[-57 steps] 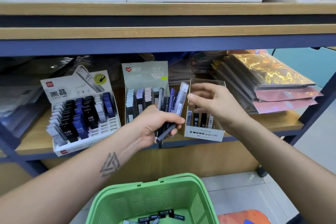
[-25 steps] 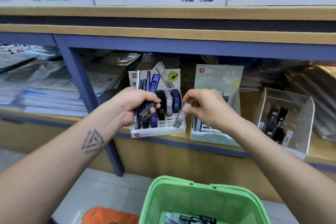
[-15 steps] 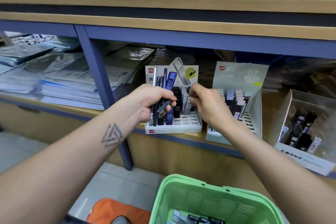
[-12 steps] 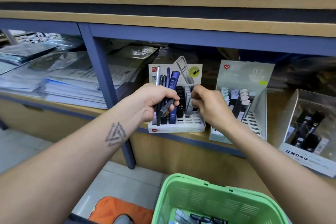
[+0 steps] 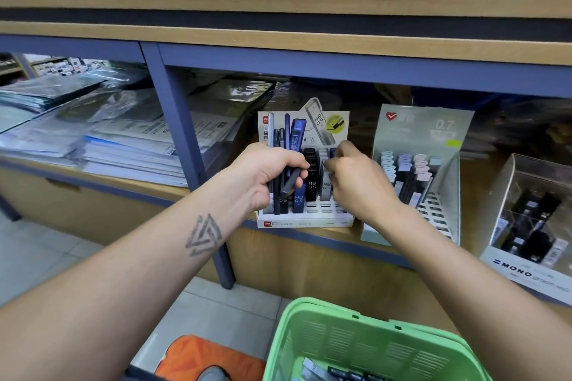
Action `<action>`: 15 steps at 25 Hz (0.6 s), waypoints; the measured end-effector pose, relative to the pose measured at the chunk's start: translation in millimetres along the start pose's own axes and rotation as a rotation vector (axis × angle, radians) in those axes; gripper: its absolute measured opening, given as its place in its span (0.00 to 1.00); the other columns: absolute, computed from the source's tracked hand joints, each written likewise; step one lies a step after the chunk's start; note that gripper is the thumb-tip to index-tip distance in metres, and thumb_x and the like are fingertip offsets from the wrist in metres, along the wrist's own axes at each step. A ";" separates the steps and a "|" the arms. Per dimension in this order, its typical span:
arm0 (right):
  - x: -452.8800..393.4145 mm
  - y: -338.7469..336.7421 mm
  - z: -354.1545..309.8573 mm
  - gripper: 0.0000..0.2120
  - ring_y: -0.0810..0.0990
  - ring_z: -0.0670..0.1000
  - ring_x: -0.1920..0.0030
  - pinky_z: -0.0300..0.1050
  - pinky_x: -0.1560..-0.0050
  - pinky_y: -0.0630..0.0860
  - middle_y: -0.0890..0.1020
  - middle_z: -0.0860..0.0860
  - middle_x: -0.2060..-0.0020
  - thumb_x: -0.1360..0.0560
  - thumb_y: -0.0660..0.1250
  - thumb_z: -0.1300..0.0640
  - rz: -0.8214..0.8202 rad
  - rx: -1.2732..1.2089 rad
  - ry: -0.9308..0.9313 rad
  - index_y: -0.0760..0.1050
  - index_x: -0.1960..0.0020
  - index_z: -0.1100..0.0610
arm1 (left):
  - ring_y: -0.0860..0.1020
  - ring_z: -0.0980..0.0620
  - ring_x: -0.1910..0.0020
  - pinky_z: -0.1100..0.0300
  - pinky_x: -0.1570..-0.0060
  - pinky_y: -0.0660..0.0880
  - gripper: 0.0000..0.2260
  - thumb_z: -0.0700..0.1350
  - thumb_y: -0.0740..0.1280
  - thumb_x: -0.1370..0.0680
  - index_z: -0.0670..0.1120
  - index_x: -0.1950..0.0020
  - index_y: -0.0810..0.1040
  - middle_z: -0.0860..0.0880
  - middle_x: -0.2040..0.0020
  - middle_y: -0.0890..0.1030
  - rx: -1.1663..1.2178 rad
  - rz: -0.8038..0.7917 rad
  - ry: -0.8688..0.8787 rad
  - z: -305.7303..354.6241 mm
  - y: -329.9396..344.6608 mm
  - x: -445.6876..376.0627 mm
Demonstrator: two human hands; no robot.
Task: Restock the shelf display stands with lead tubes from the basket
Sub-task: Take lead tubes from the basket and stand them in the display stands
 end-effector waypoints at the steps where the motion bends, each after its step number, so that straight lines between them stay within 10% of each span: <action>1: 2.1 -9.3 -1.7 0.12 0.79 0.58 0.54 0.49 0.58 0.76 0.75 0.53 0.46 0.24 0.67 0.65 0.058 -0.124 -0.023 0.80 0.42 0.59 | 0.76 0.49 0.76 0.63 0.77 0.72 0.07 0.31 0.71 0.27 0.34 0.50 0.80 0.39 0.66 0.80 0.018 0.009 0.007 -0.5 1.3 -0.5; 5: 23.0 -49.8 -22.6 0.16 0.78 0.50 0.63 0.35 0.61 0.72 0.76 0.49 0.54 0.28 0.77 0.64 0.065 -0.665 -0.285 0.78 0.43 0.56 | 0.78 0.48 0.76 0.60 0.75 0.76 0.14 0.28 0.70 0.28 0.32 0.43 0.79 0.37 0.65 0.81 0.110 0.083 0.074 -2.1 4.5 -3.5; 9: 44.3 -51.1 -34.0 0.12 0.78 0.49 0.63 0.44 0.62 0.76 0.79 0.46 0.60 0.26 0.77 0.49 0.014 -0.541 -0.318 0.80 0.47 0.53 | 0.81 0.40 0.67 0.47 0.67 0.81 0.15 0.26 0.69 0.31 0.35 0.45 0.79 0.35 0.60 0.83 0.163 0.115 0.109 -6.0 13.6 -0.4; 15: 46.2 -53.7 -2.8 0.04 0.87 0.55 0.63 0.51 0.58 0.83 0.85 0.59 0.65 0.24 0.70 0.67 -0.082 -0.966 0.225 0.76 0.52 0.62 | 0.83 0.45 0.72 0.67 0.80 0.66 0.15 0.30 0.71 0.26 0.39 0.41 0.77 0.38 0.56 0.85 0.080 0.153 0.138 -5.3 15.8 2.7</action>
Point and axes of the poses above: each hand's wrist, its own x-axis away from the middle knuckle, its own y-axis out of the palm, z = x × y, the point moved 4 cm from there along -x, towards the middle knuckle
